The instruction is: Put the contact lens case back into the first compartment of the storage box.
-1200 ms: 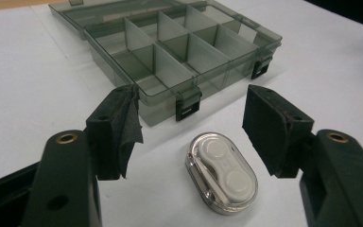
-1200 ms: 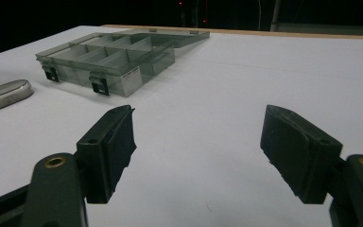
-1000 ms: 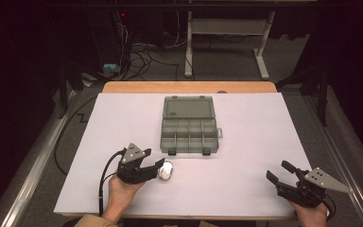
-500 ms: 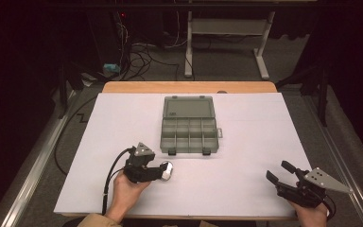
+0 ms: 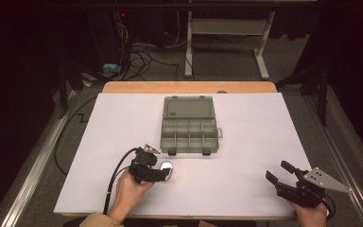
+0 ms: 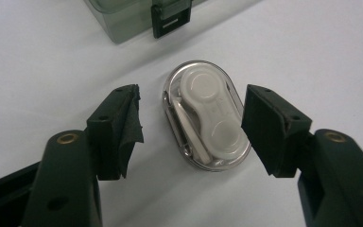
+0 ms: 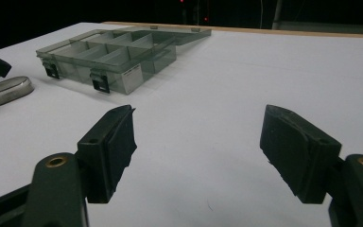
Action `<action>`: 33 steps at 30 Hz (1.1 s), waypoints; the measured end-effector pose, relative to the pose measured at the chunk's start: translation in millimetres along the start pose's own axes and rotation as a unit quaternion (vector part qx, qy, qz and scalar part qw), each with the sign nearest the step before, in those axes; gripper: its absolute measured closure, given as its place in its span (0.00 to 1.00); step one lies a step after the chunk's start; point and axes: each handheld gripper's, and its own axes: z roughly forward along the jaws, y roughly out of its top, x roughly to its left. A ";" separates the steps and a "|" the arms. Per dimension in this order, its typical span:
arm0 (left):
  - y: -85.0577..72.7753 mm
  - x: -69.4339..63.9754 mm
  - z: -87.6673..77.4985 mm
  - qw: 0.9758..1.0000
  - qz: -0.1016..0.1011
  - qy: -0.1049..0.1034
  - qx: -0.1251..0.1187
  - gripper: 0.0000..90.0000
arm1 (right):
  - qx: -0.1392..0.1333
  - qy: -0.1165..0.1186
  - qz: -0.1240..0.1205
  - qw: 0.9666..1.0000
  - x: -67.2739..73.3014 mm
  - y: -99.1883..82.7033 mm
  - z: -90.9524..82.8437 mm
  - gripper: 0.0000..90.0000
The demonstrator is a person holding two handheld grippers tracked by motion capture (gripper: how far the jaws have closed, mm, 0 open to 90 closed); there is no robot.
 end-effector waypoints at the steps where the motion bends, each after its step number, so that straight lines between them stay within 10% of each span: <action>1: 0.2 -0.8 0.7 1.000 0.002 0.000 0.002 0.42 | 0.000 0.000 0.000 1.000 0.1 0.0 -0.1 0.30; 33: 4.7 -17.2 15.9 0.999 0.032 0.031 0.023 0.46 | 0.001 0.002 -0.003 1.000 -0.1 -0.2 0.2 0.31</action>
